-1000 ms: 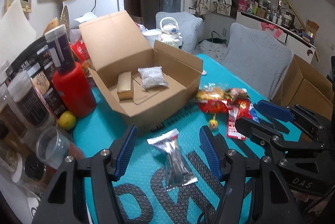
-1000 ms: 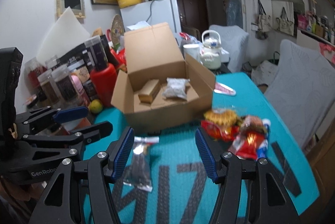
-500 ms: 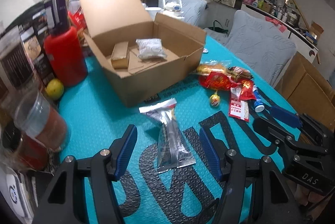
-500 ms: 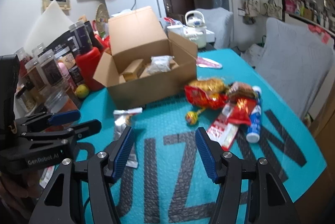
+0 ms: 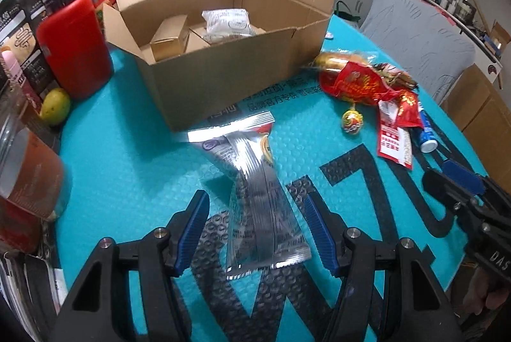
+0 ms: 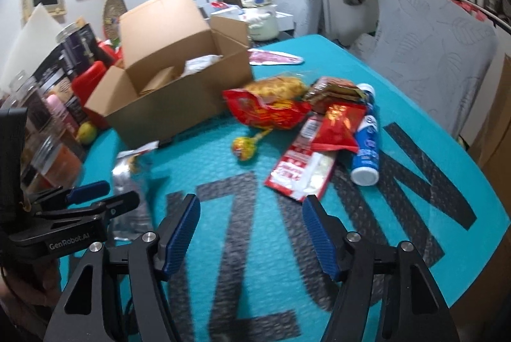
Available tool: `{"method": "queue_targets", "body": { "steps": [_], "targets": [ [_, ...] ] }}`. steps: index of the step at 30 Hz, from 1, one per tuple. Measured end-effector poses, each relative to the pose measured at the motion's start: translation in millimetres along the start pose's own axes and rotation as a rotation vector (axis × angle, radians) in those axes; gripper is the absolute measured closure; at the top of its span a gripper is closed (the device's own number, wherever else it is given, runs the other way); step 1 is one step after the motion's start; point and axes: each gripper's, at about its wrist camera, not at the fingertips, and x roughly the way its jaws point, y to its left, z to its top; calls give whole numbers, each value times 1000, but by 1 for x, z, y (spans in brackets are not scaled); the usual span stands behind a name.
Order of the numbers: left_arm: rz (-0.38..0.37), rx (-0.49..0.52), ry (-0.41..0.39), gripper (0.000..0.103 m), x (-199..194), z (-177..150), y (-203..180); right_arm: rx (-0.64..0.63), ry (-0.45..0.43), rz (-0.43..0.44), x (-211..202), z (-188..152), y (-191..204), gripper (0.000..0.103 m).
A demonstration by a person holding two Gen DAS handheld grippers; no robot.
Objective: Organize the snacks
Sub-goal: 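Grasp the silver foil packet with the left tool, then grasp the yellow lollipop with the right tool while the left tool holds the foil packet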
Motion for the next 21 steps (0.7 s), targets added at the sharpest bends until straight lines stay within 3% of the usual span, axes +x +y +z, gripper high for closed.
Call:
{"method": "queue_targets", "body": {
  "steps": [5, 9, 21],
  "targets": [
    [9, 11, 37, 42, 22, 5, -3, 22, 16, 1, 12, 7, -15, 34],
    [-13, 15, 49, 66, 32, 6, -3, 19, 38, 32, 25, 14, -18, 34],
    [-21, -38, 63, 69, 29, 27, 7, -53, 107, 132, 67, 40, 0, 34]
  ]
}}
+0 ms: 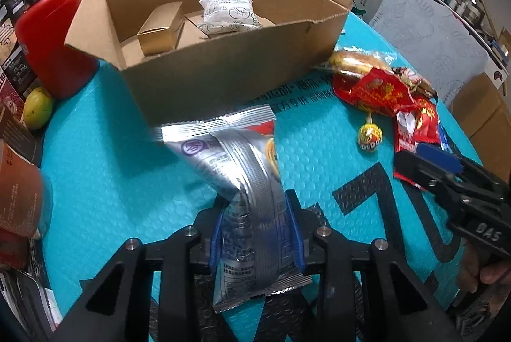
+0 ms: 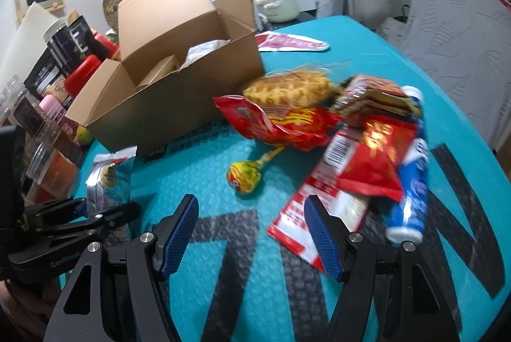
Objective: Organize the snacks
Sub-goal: 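Grasp the yellow lollipop with the right tool while the left tool holds the foil packet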
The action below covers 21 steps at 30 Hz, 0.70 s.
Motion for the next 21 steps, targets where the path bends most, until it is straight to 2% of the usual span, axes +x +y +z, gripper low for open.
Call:
{"method": "queue_targets", "body": {
  "steps": [7, 10, 11, 12, 13, 14, 15, 18, 21],
  "targets": [
    [-32, -49, 40, 69, 7, 10, 3, -36, 119, -2, 37, 23, 6, 36],
    [-55, -89, 55, 69, 8, 11, 7, -82, 178, -28, 48, 29, 13, 43],
    [-55, -101, 56, 69, 8, 11, 9, -96, 193, -40, 49, 31, 16, 55],
    [-54, -111, 55, 69, 7, 11, 10, -102, 213, -51, 51, 32, 18, 62],
    [-55, -121, 54, 69, 6, 10, 11, -108, 224, -65, 53, 33, 19, 63],
    [-56, -129, 52, 69, 5, 9, 13, -111, 227, -72, 53, 34, 20, 73],
    [-59, -138, 49, 69, 4, 8, 14, -105, 229, -76, 52, 33, 20, 75],
    [-57, -150, 27, 70, -1, 1, 16, -106, 200, -59, 46, 26, 21, 76],
    [-25, -137, -33, 71, -8, -10, 13, -128, 150, -18, 34, 10, 23, 76]
  ]
}}
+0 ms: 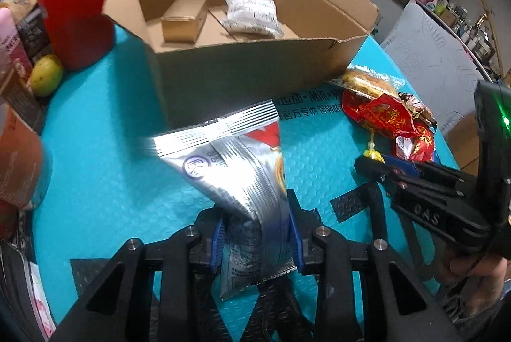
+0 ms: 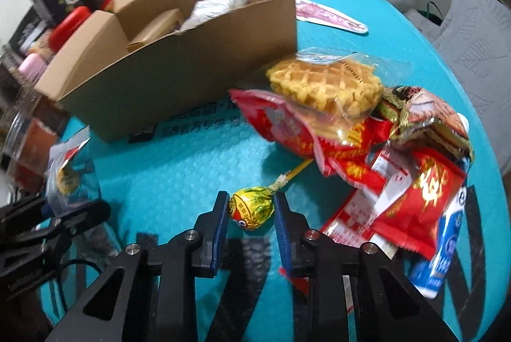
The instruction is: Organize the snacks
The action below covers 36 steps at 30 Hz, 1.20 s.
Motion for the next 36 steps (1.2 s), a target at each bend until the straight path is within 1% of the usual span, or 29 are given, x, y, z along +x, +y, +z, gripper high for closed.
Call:
{"method": "queue_targets", "body": {
  "steps": [3, 6, 9, 13, 16, 21, 26, 33, 36],
  "targets": [
    [31, 2, -63, 71, -10, -9, -5, -27, -45, 35, -13, -18, 3, 76],
    [29, -13, -81, 71, -21, -18, -8, -27, -70, 69, -29, -32, 5, 76],
    [35, 7, -109, 71, -34, -28, -15, -36, -98, 90, -45, -46, 10, 76],
    [31, -4, -149, 71, -55, -40, -22, -63, -106, 145, -60, -61, 19, 76],
    [45, -19, -180, 71, -70, -49, -26, -120, -108, 191, -70, -69, 31, 76],
    [89, -67, -201, 71, -88, -60, -27, -200, -104, 271, -77, -68, 46, 76],
    [130, -109, -226, 71, -106, -64, -24, -272, -119, 326, -86, -57, 57, 76],
    [165, -145, -274, 71, -124, -53, -23, -354, -144, 400, -95, -33, 67, 76],
    [179, -158, -284, 71, -126, -45, -20, -393, -146, 416, -94, -22, 71, 76]
  ]
}}
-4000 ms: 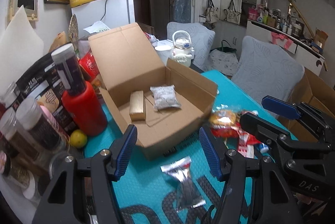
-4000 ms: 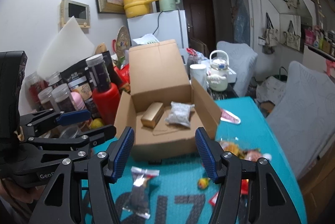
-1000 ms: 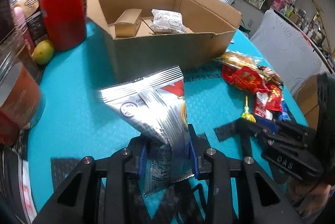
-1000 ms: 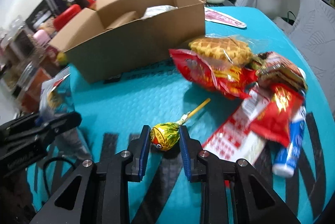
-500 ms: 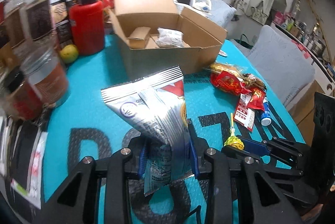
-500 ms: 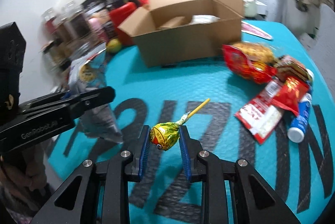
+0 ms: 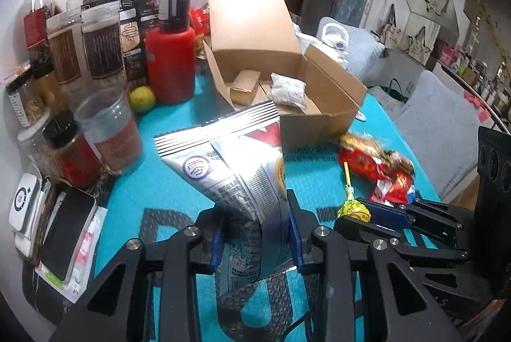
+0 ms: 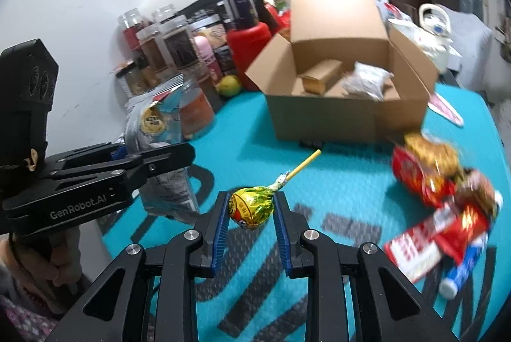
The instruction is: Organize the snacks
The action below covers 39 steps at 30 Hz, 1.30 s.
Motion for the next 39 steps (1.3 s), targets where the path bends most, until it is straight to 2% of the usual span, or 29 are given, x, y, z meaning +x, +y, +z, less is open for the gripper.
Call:
{"method": "queue_targets", "body": {
  "steps": [6, 16, 25, 39],
  "targets": [
    [26, -13, -26, 71, 5, 22, -1, -48, -5, 37, 4, 25, -8, 76],
    [38, -8, -71, 71, 25, 69, -12, -88, -46, 41, 7, 70, -36, 76],
    [34, -5, -79, 71, 61, 110, -20, -88, -69, 16, 21, 114, -72, 76],
    [31, -8, -88, 71, 131, 173, -20, -62, -68, -51, 64, 172, -132, 76]
  ]
}}
